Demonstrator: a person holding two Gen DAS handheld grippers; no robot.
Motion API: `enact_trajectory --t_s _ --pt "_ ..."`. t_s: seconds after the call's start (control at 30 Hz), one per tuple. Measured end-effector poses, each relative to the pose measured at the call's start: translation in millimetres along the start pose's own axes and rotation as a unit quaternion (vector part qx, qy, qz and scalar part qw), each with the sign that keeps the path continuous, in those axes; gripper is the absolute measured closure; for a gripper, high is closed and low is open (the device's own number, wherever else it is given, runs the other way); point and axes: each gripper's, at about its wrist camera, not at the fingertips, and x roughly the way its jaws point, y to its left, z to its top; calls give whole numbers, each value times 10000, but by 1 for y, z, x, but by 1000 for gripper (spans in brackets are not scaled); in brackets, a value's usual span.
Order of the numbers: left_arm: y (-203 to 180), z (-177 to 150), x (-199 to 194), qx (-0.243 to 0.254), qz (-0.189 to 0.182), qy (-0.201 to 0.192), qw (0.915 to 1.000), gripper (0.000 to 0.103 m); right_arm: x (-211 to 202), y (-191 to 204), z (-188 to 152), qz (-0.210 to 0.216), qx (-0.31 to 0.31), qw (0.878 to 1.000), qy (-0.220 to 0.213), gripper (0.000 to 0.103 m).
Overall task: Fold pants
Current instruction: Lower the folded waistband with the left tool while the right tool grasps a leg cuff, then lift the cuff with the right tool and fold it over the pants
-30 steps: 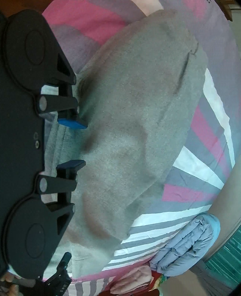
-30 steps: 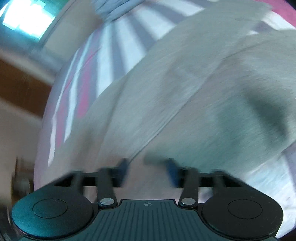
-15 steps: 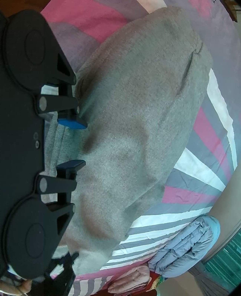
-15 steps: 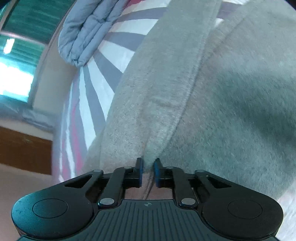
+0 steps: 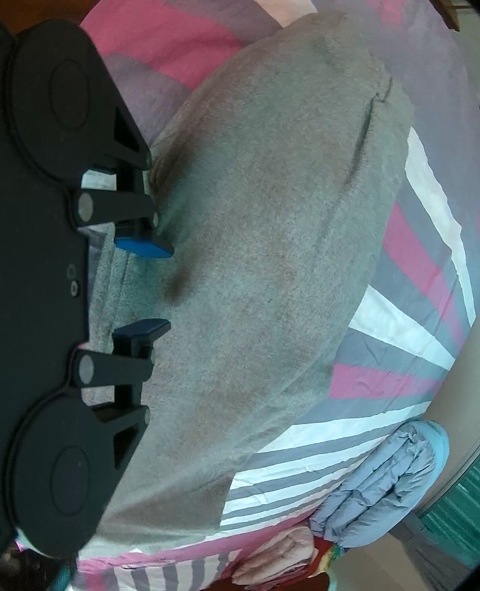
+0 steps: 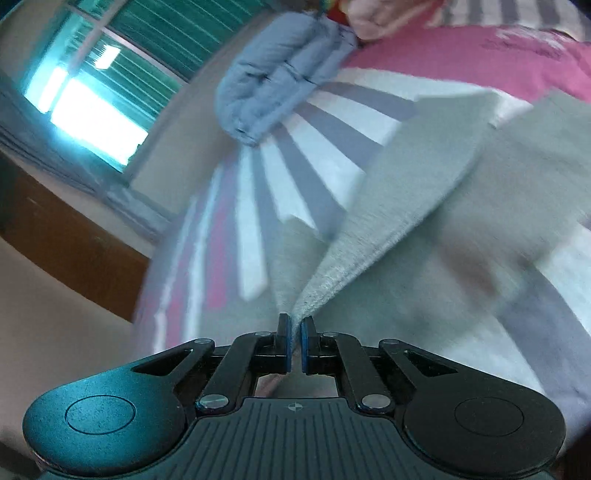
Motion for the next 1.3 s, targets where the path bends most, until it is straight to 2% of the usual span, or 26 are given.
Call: enact_trajectory --t_s 0.07,0.17,0.2,0.27,0.37,0.5,0.6,0.7,0.87,0.9,0.93,0.97,1.0,1.1,1.2,1.23,1.3 --pt "-4 0 -1 103 77 0 9999 77 27 -14 -10 -531 -177 9979 328 99" --pt "-18 1 -13 388 275 -126 9988 77 46 -18 -15 -736 -303 9954 529 99" --pt "-25 0 -20 524 310 -239 9979 76 45 -14 -12 -734 -338 9952 553 98" --pt "-39 0 -27 684 219 -360 9968 75 38 -12 -2 -437 -118 9972 602 98" --pt "-63 -3 -24 800 -37 -280 9964 75 25 -16 14 -147 -42 9983 559 98" --pt "-85 -20 -5 914 -179 -84 9956 73 26 -33 40 -179 243 9987 414 97" --pt "-89 -34 13 951 -143 194 9952 72 23 -43 51 -259 291 9987 332 97" --pt "-93 -43 19 1092 16 134 9939 72 28 -57 63 -233 558 9973 418 97" --pt "-93 -47 19 1028 14 145 9946 72 37 -75 87 -179 959 9946 342 94" --pt "-93 -46 20 1009 5 151 9948 72 39 -77 89 -130 1103 9931 382 85" --pt "-91 -48 19 984 -5 154 9950 72 40 -81 90 -63 1251 9913 400 61" --pt "-90 -47 19 964 -10 155 9952 72 39 -84 90 16 1378 9898 362 46" --pt "-91 -47 20 965 -4 157 9952 72 35 -86 89 79 1456 9889 283 26" --pt "-93 -46 22 1021 31 161 9946 70 31 -86 90 73 1319 9910 199 28" --pt "-94 -46 22 1006 35 162 9948 69 37 -92 94 84 1523 9881 185 45" --pt "-94 -46 22 1007 31 162 9948 69 40 -93 94 86 1537 9879 189 55" --pt "-93 -45 22 1009 17 160 9948 69 48 -93 98 46 1538 9879 169 68"
